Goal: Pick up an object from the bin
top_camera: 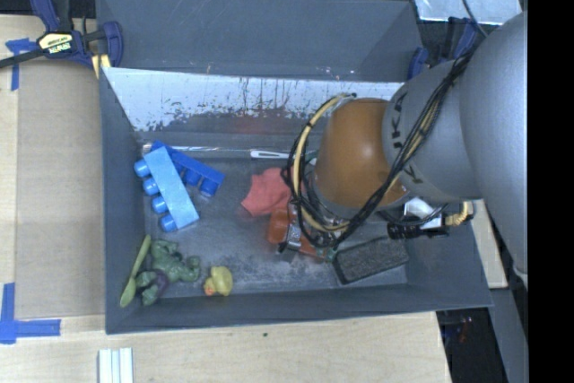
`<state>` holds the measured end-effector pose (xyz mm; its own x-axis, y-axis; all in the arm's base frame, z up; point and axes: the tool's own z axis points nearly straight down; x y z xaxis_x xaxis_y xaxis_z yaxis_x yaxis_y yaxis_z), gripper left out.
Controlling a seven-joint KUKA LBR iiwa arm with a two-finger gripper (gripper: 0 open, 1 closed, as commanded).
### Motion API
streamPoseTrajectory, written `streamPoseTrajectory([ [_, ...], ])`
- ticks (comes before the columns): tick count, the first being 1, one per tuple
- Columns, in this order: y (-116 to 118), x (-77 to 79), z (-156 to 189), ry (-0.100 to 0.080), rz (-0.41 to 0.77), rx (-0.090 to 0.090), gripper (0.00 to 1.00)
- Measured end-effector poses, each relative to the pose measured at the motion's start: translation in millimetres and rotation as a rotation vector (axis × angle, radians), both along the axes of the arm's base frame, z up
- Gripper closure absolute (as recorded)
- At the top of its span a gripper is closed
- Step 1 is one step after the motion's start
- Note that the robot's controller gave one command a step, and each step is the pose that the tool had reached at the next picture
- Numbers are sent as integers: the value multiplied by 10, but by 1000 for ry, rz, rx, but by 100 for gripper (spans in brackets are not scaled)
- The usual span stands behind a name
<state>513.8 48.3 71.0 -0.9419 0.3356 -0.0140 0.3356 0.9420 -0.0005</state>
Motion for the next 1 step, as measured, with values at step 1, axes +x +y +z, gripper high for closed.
streamPoseTrajectory([
  [1,1,0,2,0,0,0,100],
])
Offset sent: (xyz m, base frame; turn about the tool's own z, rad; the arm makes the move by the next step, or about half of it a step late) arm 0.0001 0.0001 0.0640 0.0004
